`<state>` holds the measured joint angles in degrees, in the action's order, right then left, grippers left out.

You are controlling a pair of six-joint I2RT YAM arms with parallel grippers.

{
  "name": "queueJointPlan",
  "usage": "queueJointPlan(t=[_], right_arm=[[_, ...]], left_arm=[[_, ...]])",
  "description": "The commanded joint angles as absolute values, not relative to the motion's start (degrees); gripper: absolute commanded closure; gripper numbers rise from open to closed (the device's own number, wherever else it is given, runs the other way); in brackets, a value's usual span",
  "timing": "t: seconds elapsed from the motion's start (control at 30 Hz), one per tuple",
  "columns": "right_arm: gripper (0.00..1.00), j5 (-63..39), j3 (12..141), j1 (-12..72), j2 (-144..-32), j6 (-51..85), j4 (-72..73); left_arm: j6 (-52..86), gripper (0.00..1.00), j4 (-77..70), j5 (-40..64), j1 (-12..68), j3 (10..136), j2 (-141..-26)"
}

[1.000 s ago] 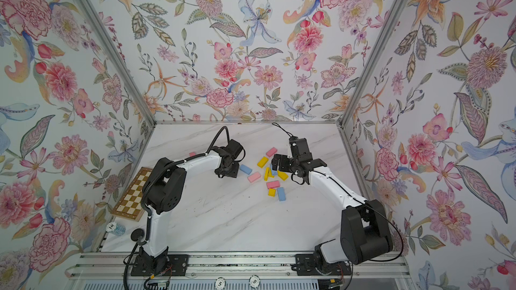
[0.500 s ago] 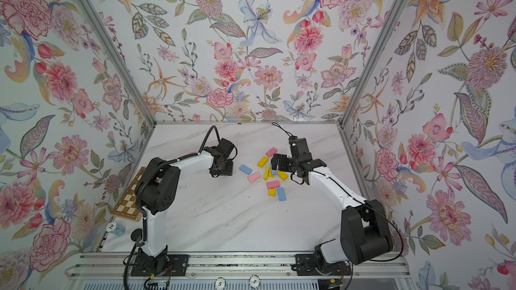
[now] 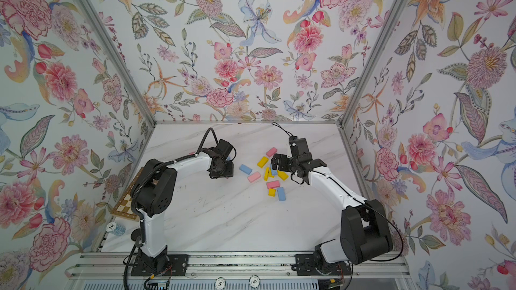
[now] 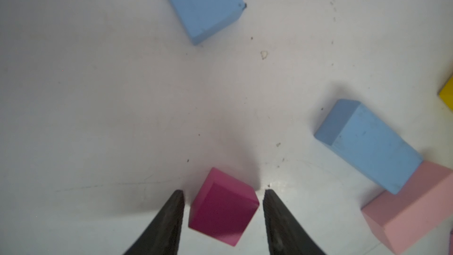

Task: Assemble the letter v with building blocks
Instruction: Pick up the building block from the center of the board.

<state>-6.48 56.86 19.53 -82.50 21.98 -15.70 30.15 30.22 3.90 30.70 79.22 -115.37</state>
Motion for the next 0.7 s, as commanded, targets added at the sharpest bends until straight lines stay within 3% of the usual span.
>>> queueJointPlan(t=[0.0,0.17,0.33,0.67], right_arm=[[0.01,-5.72,56.07,19.86,-82.26,22.84,-15.40],[0.01,-5.47,56.16,19.91,-81.76,22.85,-15.73],[0.01,-4.79,56.05,19.83,-80.99,22.67,-16.07],[0.01,-4.48,56.53,19.69,-80.77,22.15,-16.66]], left_arm=[[30.46,0.35,31.91,3.11,30.51,79.06,-113.91],[26.57,0.35,33.92,0.11,30.57,81.48,-115.74],[21.25,0.46,36.78,-2.54,31.19,84.61,-117.90],[17.99,0.39,39.53,-1.49,31.55,85.50,-119.19]])
